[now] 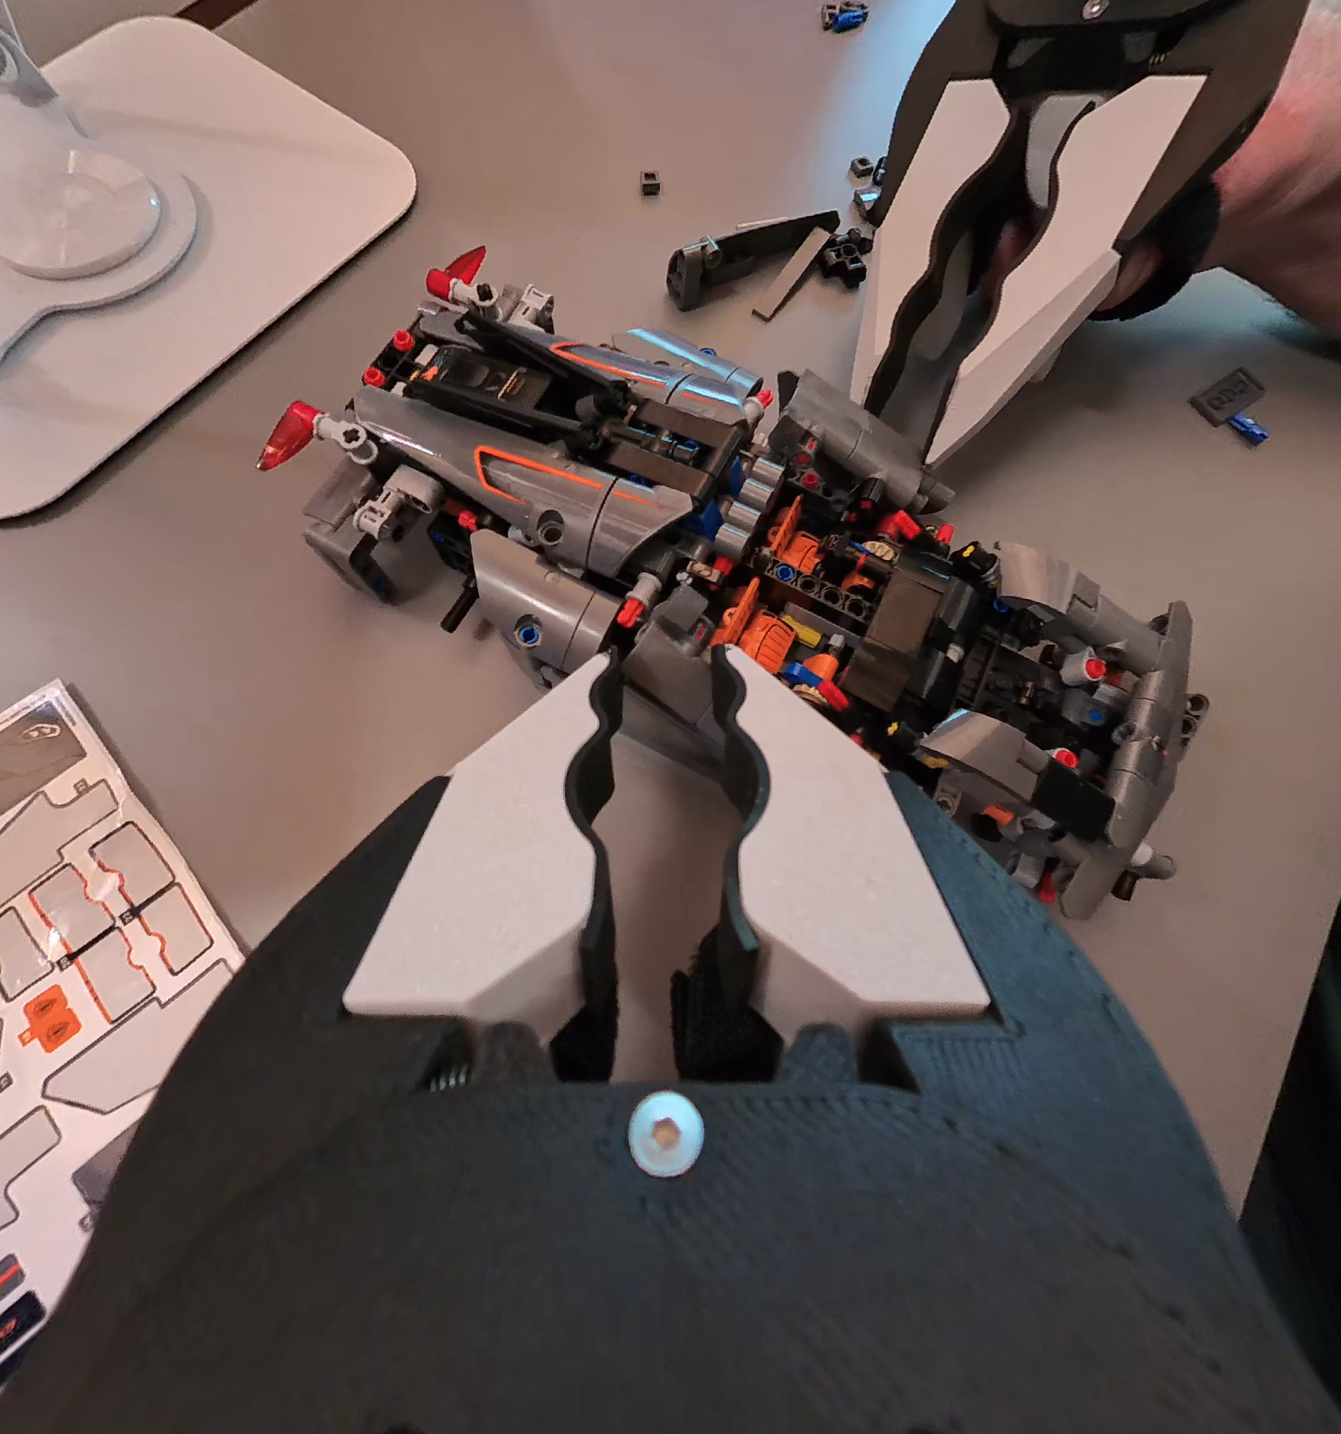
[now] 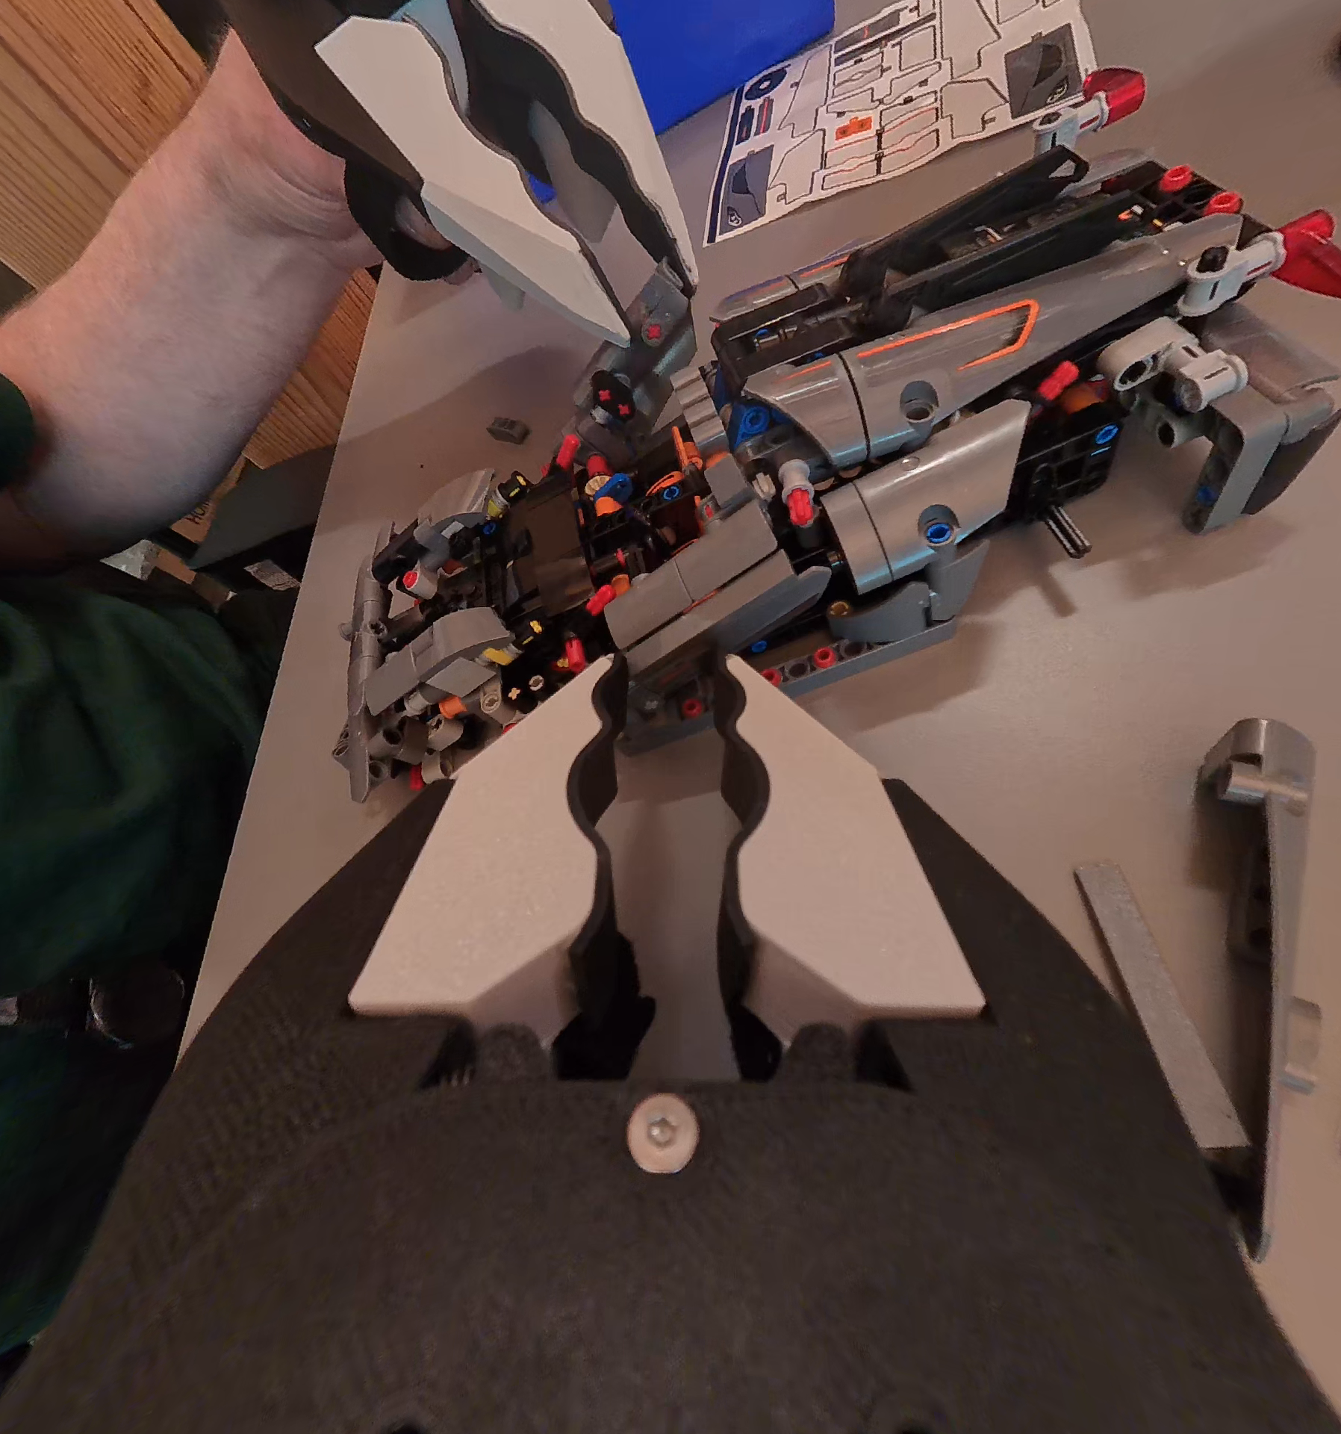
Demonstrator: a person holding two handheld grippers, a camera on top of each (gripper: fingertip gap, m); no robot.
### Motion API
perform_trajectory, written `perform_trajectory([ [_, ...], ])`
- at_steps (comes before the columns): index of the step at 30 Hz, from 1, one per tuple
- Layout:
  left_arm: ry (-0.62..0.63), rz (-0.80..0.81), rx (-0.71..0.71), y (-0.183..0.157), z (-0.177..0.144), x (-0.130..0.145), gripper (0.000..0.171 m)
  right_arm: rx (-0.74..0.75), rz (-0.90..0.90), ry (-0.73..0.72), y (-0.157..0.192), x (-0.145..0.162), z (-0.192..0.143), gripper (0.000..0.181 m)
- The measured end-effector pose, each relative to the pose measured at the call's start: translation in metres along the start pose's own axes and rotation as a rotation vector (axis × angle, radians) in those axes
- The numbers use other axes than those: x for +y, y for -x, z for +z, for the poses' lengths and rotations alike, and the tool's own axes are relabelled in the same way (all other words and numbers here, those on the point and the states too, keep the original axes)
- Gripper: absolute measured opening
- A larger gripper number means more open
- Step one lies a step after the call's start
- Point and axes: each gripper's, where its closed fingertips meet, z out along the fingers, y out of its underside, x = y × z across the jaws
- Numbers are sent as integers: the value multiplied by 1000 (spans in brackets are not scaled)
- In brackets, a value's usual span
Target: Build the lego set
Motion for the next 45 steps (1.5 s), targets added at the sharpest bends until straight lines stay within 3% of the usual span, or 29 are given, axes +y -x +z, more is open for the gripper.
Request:
perform_trajectory([
  [23, -31, 93, 10, -15, -14, -5, 15, -6, 2, 2, 0, 1, -1, 19],
  [45, -31, 31, 13, -5, -4, -1, 17, -7, 2, 2, 1, 1, -1, 19],
])
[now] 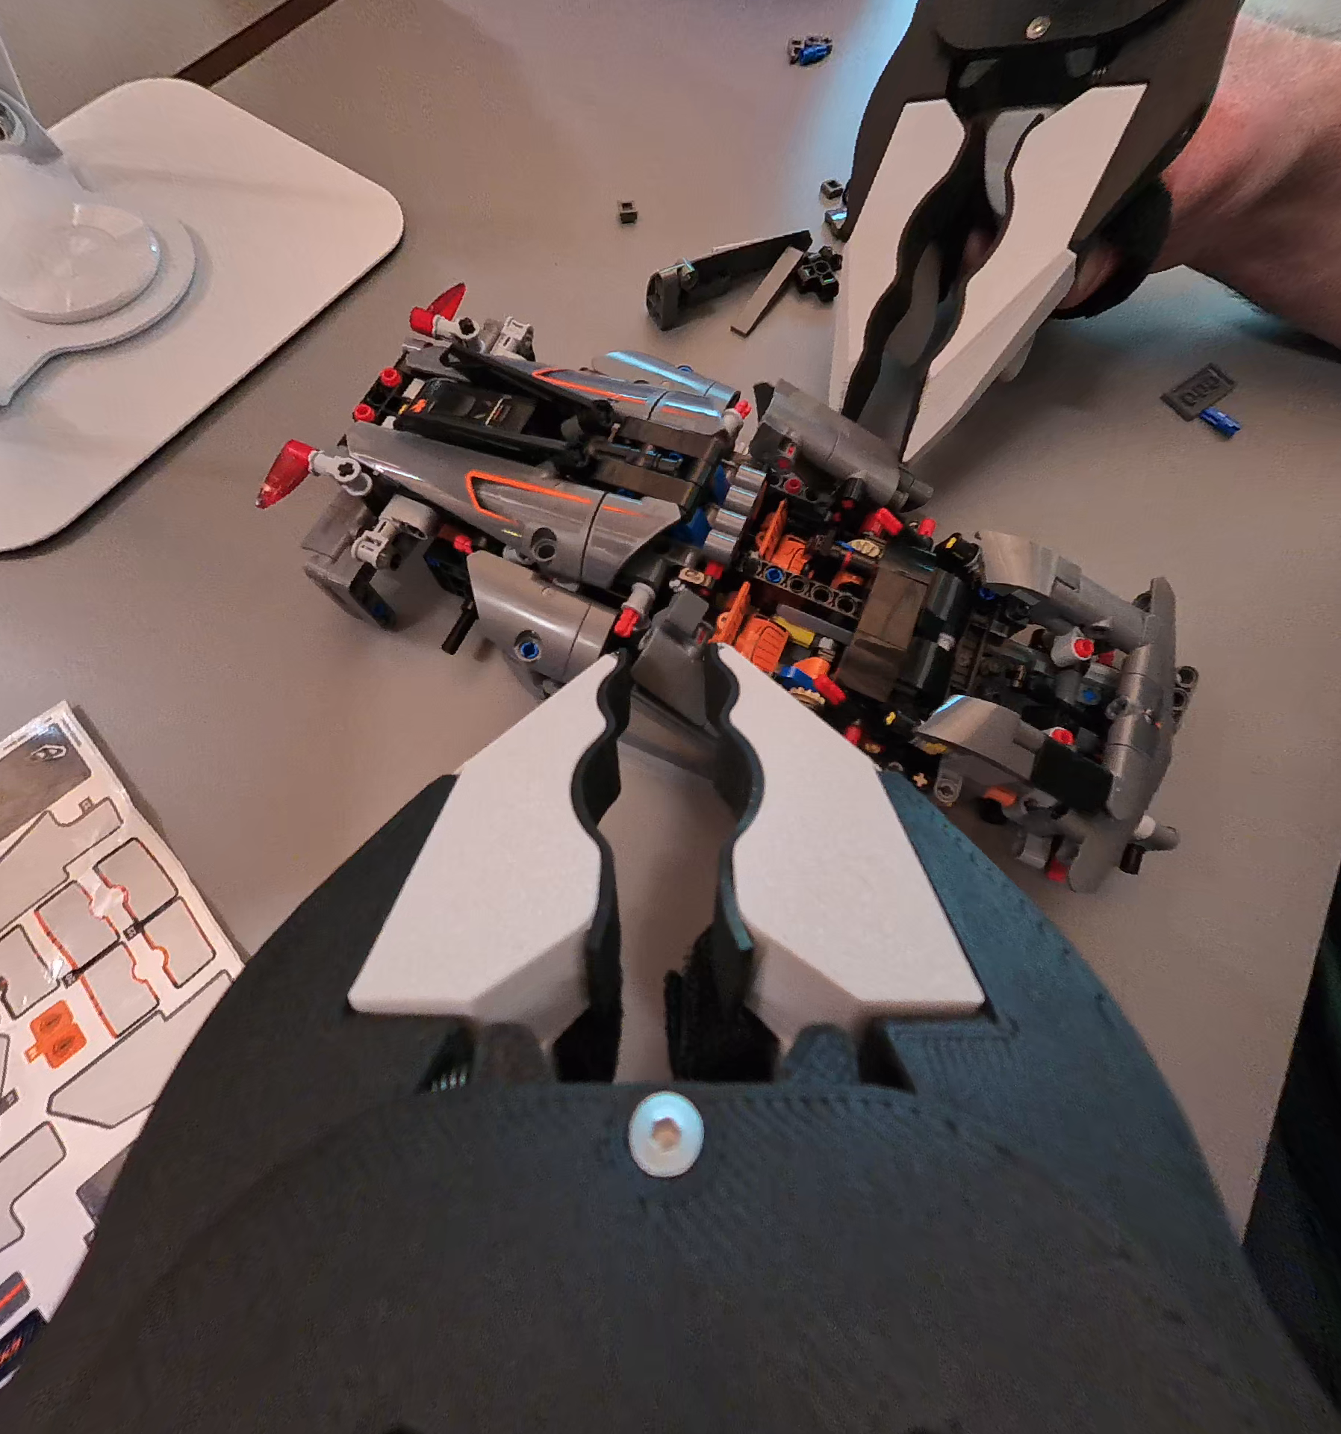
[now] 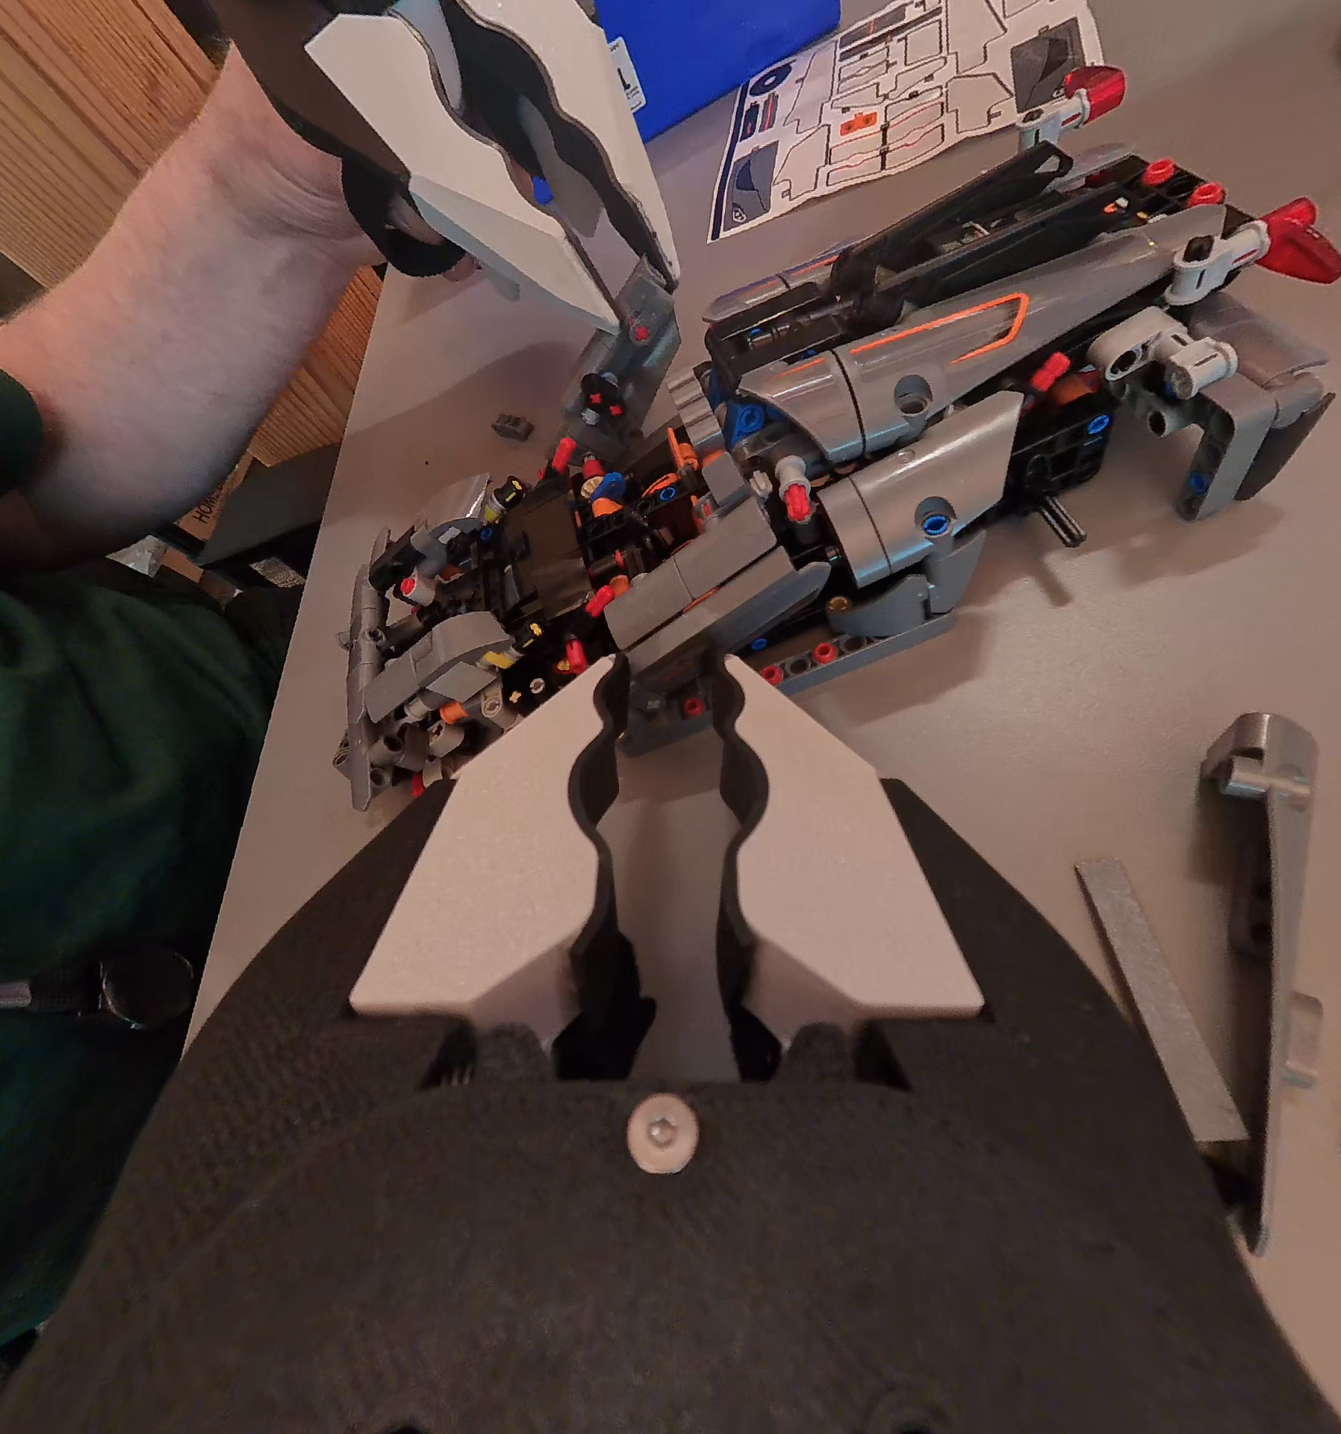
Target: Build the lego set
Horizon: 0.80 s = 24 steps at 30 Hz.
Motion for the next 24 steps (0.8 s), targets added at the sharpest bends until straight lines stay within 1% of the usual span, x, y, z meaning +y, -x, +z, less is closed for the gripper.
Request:
perform_trajectory([
  [12, -3, -43, 5, 6, 3, 5, 17, -1, 1, 0, 0, 0, 0, 18],
  [24, 7, -1, -3, 1, -2, 0, 16, 0, -2, 1, 0, 0, 0, 18],
])
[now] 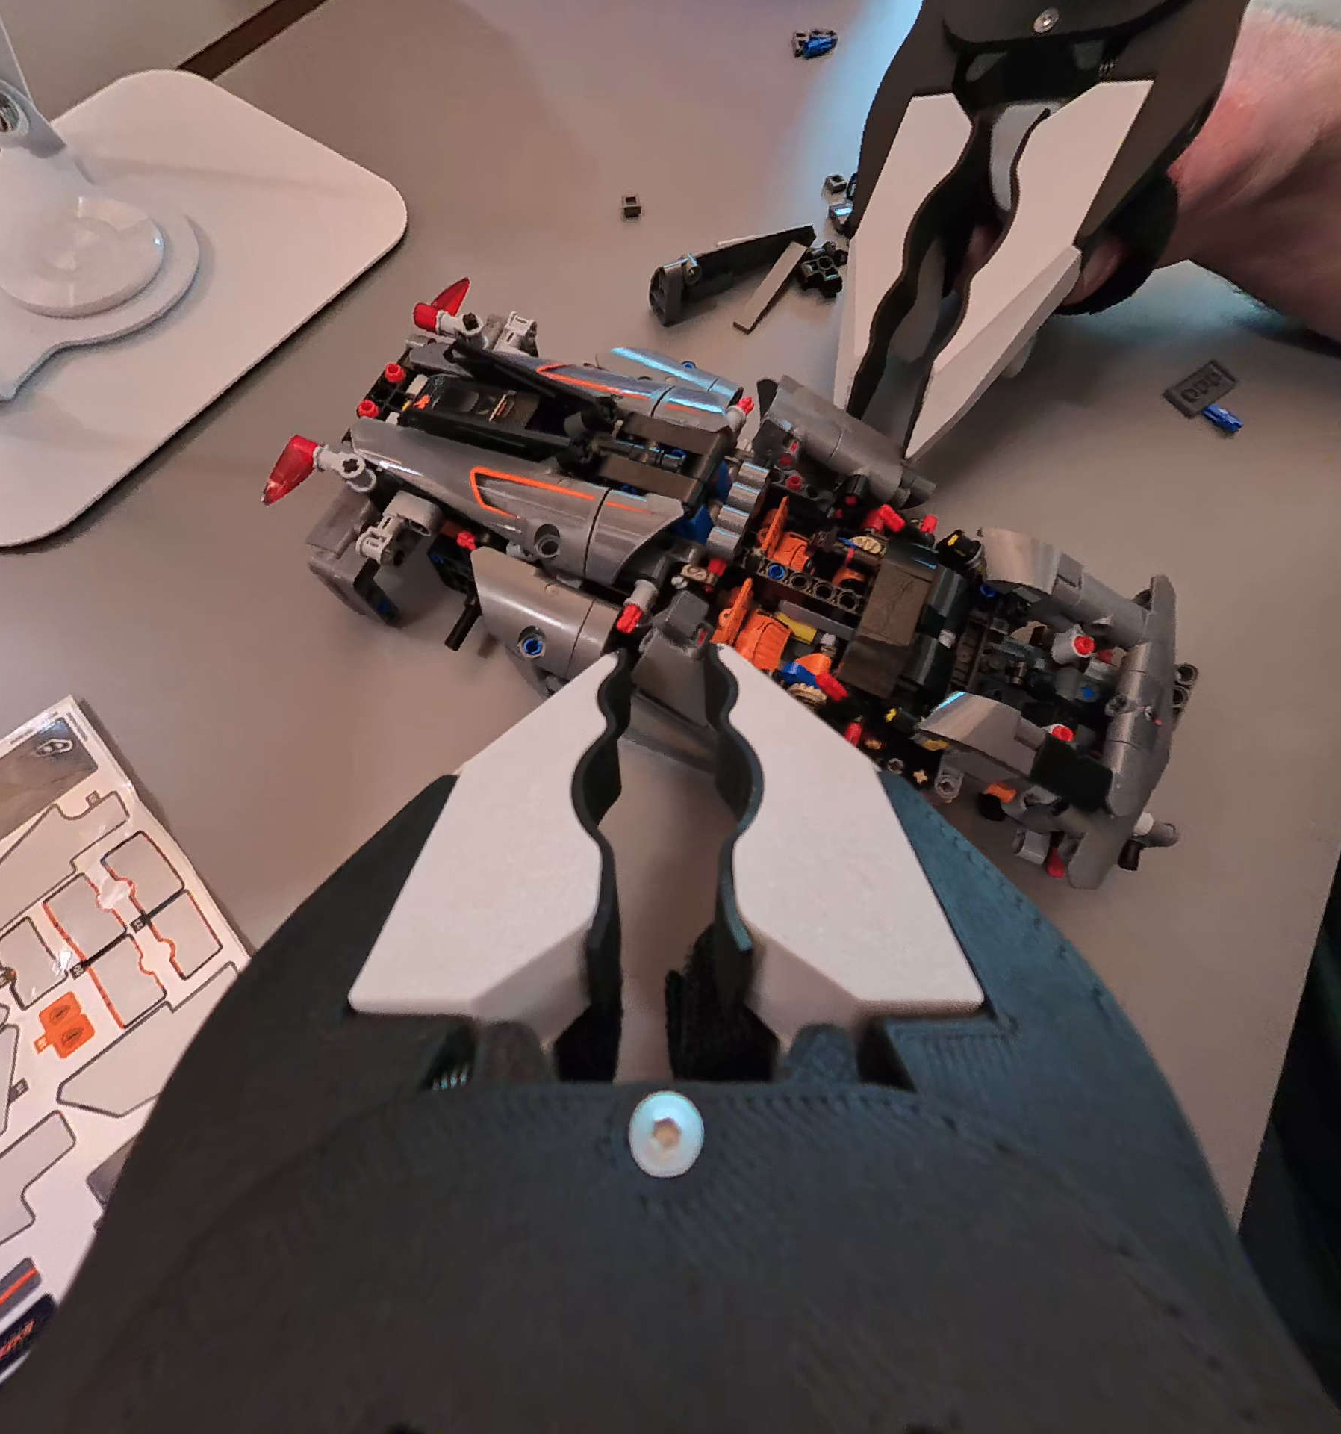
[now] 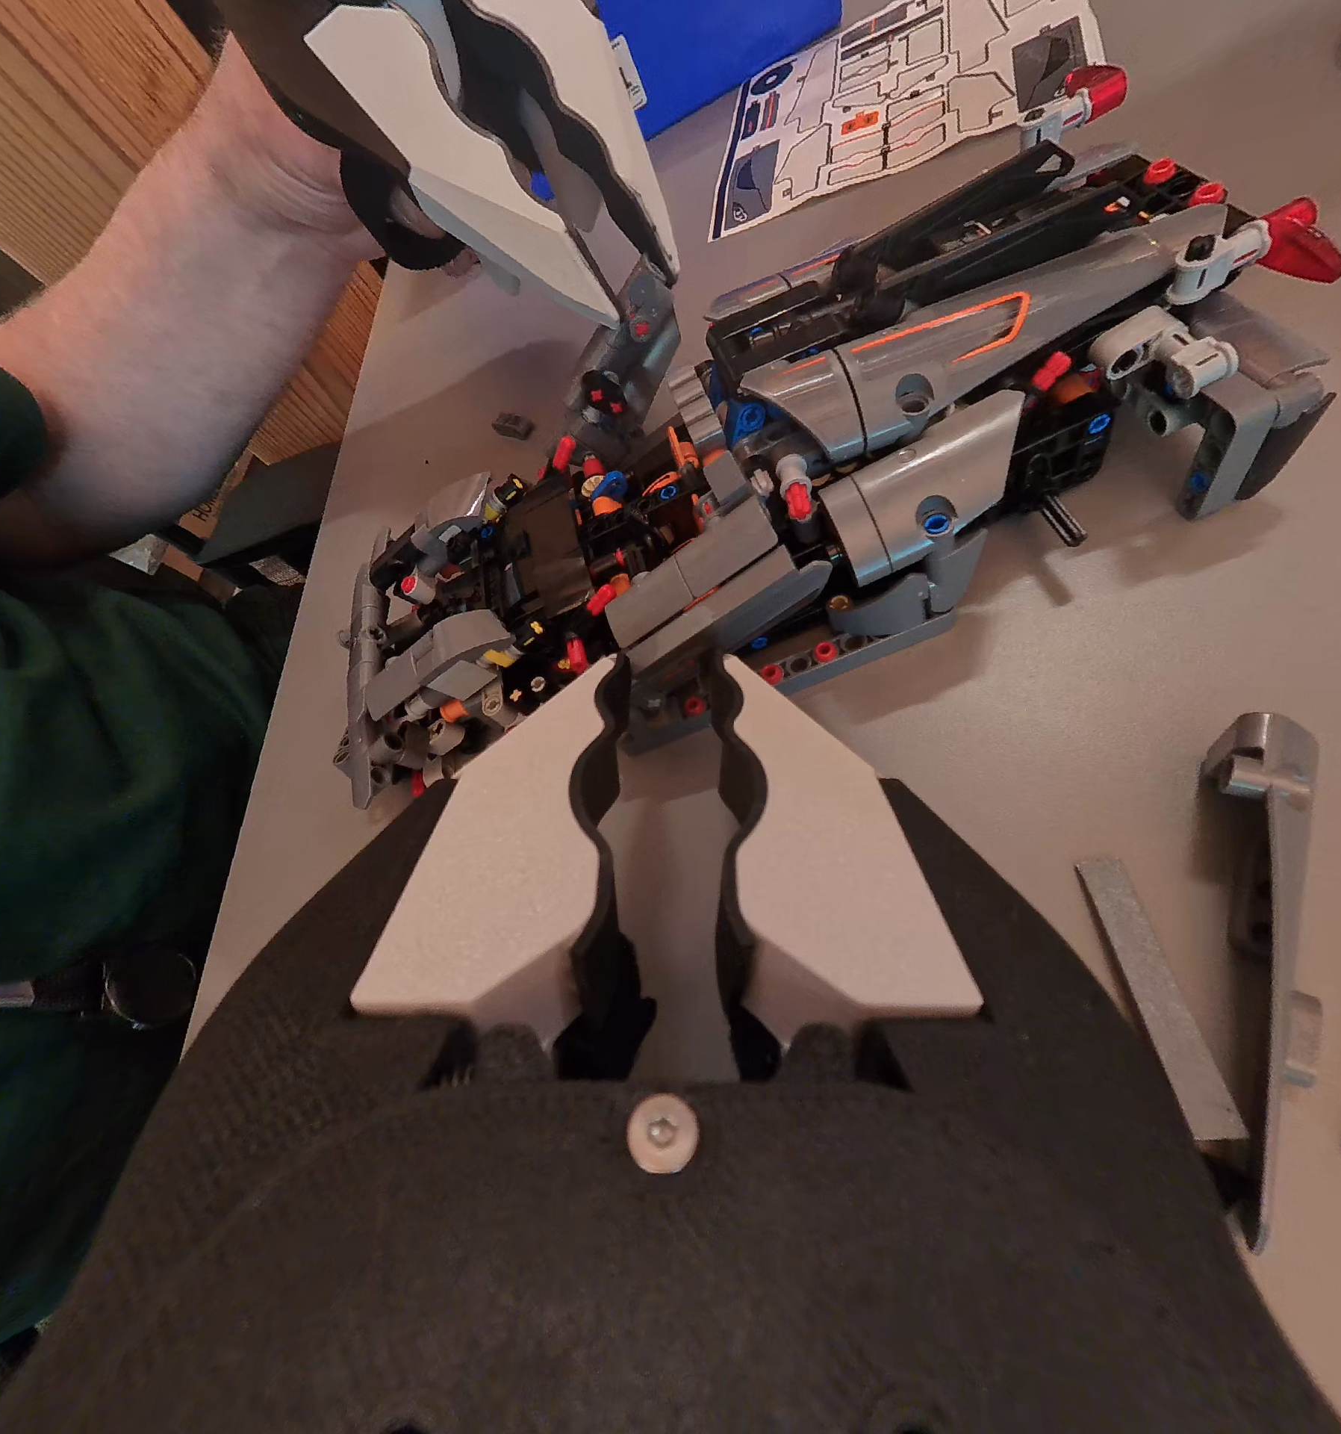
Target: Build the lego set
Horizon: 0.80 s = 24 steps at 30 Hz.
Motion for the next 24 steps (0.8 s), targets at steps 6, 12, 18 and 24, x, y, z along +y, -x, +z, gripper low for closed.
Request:
perform_trajectory([
  [6, 0, 33, 4, -5, -5, -3, 15, 2, -3, 2, 0, 0, 0, 18],
  [12, -2, 46, 5, -8, -8, -3, 14, 3, -6, 4, 0, 0, 0, 17],
  [18, 1, 66, 7, -12, -11, -4, 13, 3, -7, 6, 1, 0, 0, 17],
  [24, 1, 94, 13, -17, -13, -5, 12, 3, -9, 9, 1, 0, -1, 17],
])
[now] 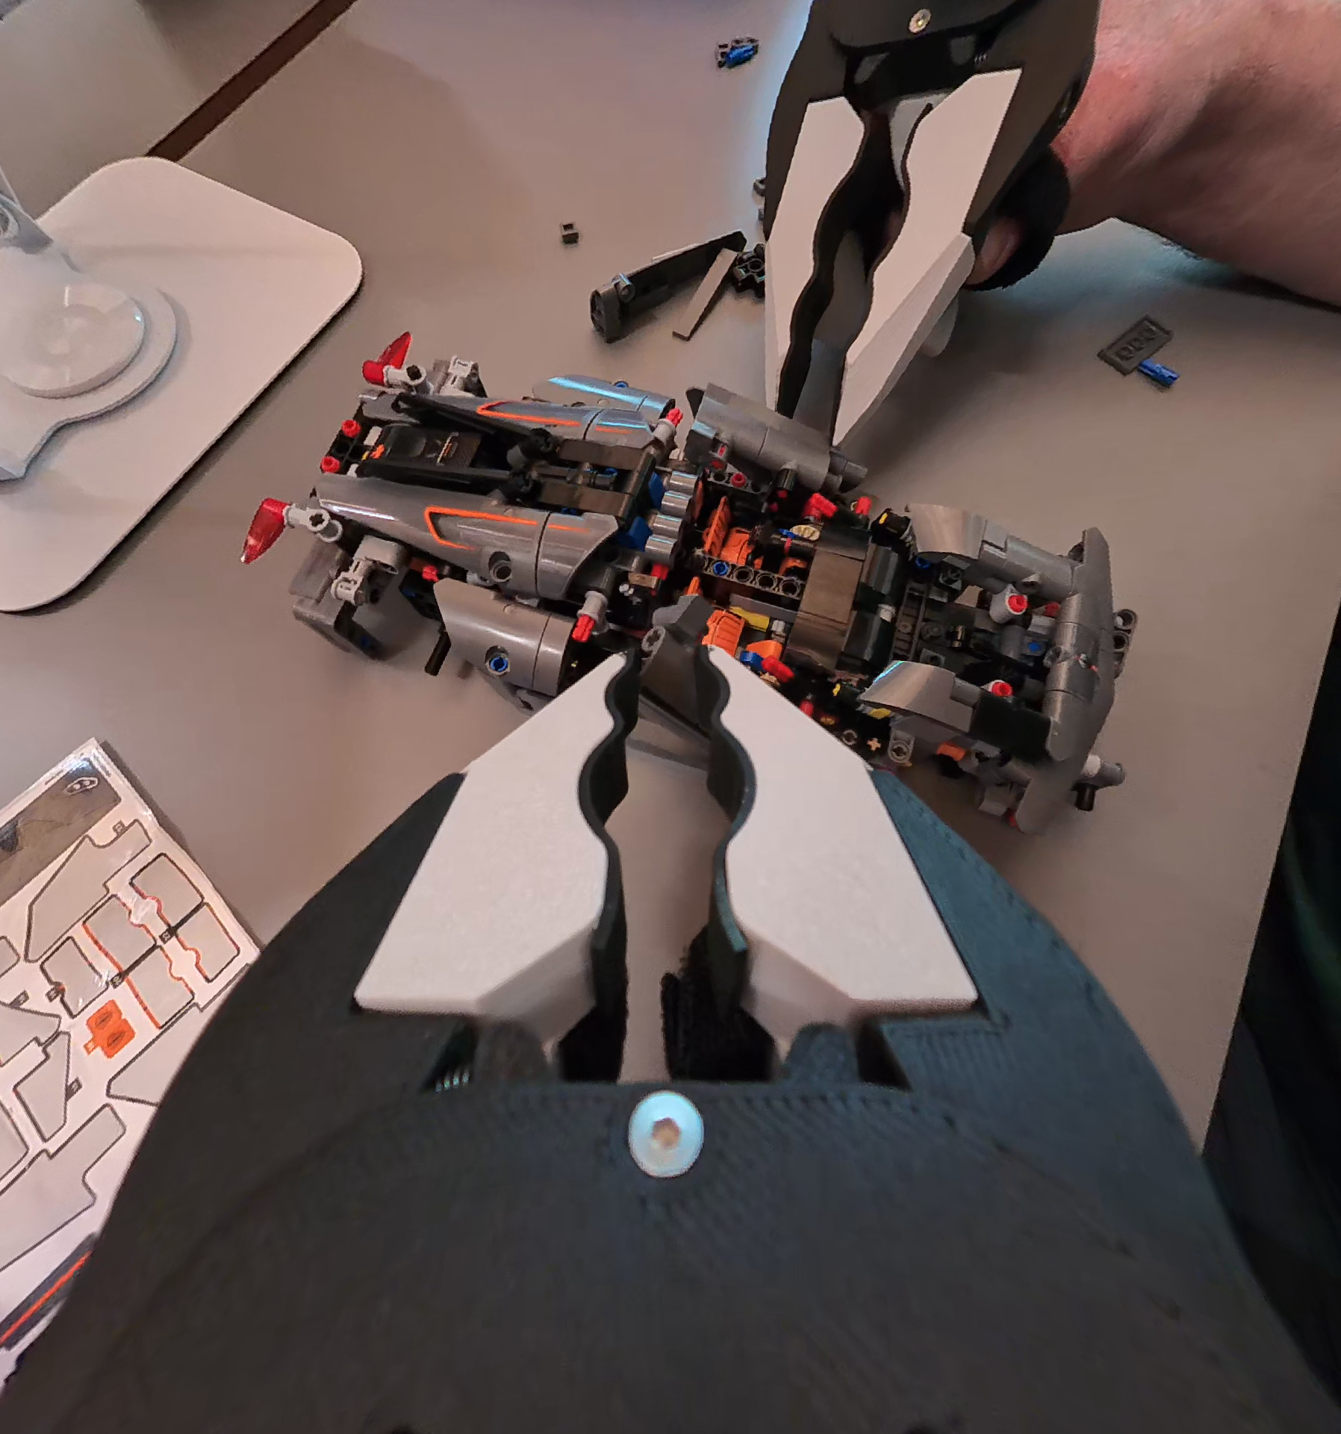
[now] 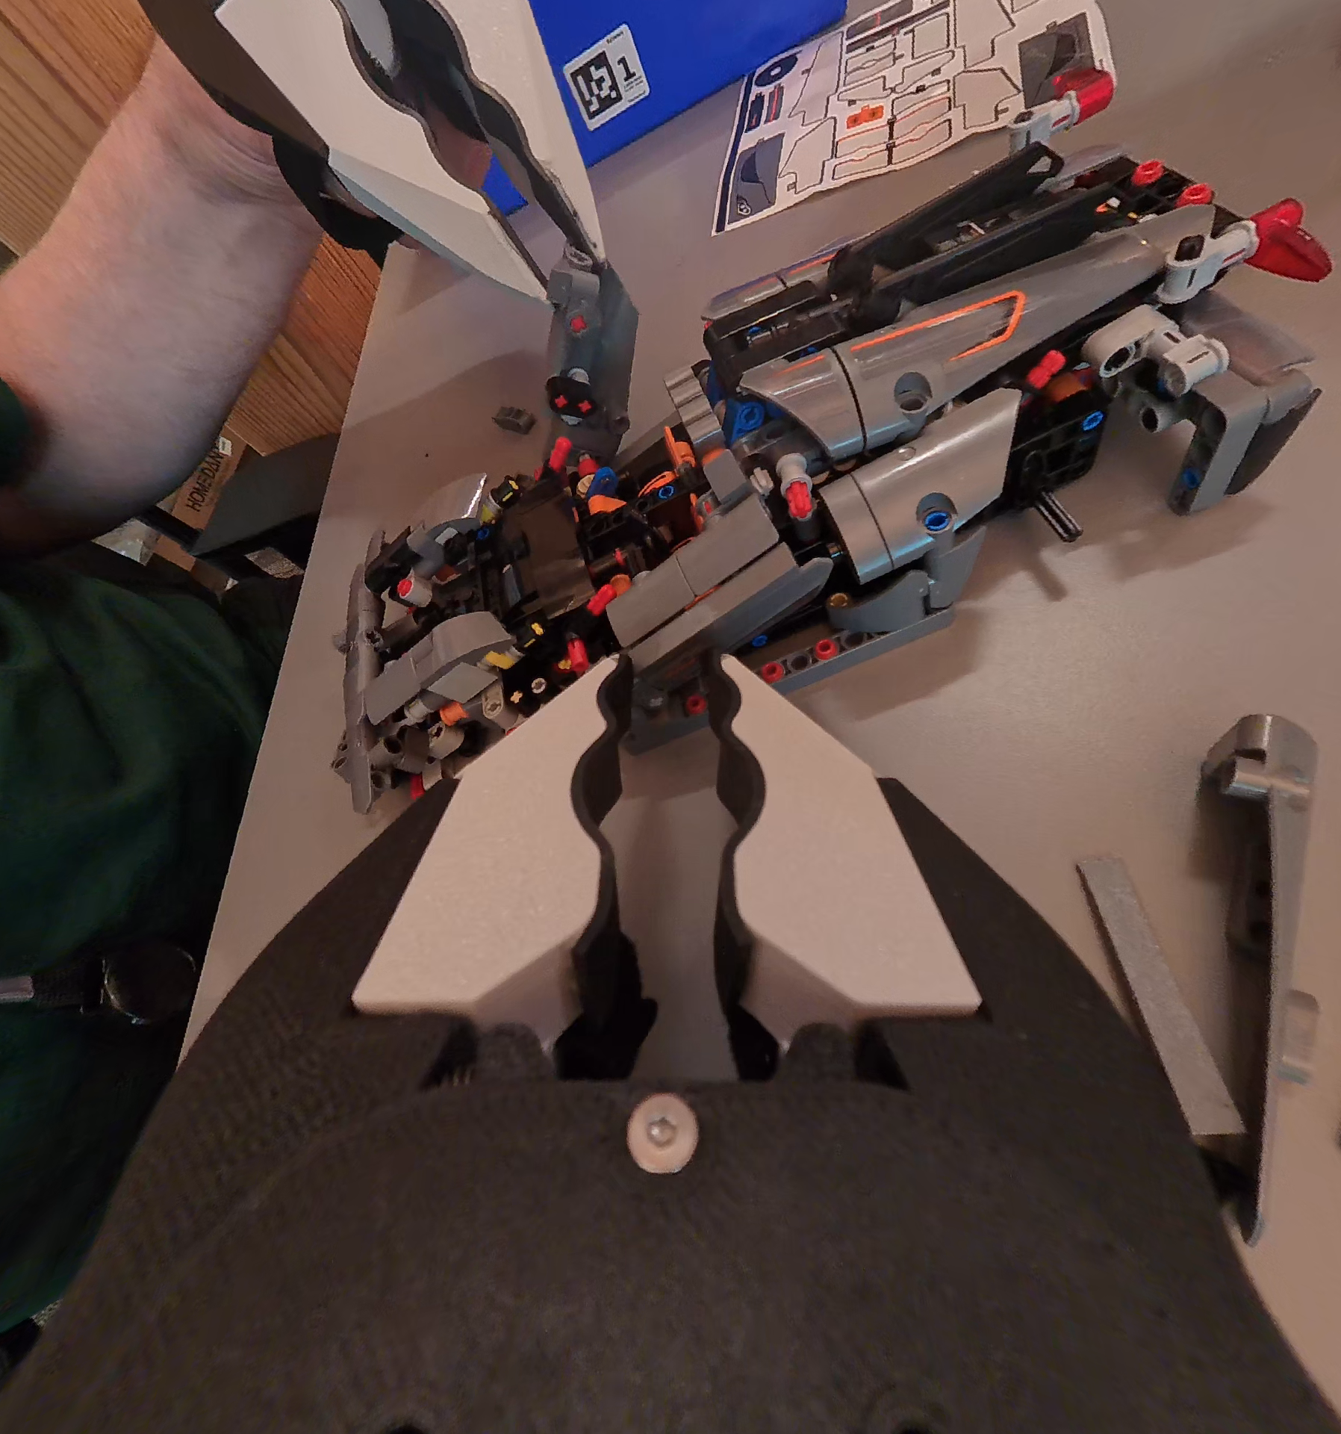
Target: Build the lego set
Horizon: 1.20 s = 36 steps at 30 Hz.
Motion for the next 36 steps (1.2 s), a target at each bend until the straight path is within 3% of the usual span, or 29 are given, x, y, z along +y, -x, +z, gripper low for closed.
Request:
perform_trajectory([
  [9, 12, -1, 2, -1, 0, 3, 12, 0, -2, 2, 0, 0, 0, 17],
  [21, -39, -277, 19, 6, 0, 17, 32, -1, -11, 8, 2, 0, 1, 16],
  [26, 3, -344, 7, 7, -1, 32, 39, -3, -10, 11, 2, 1, 2, 16],
  [31, 10, -425, 126, -17, 13, 35, 40, -4, -8, 10, 2, 1, 2, 16],
  [36, 43, -432, 146, -22, 27, 41, 29, -9, -3, 5, 2, 1, 3, 15],
])
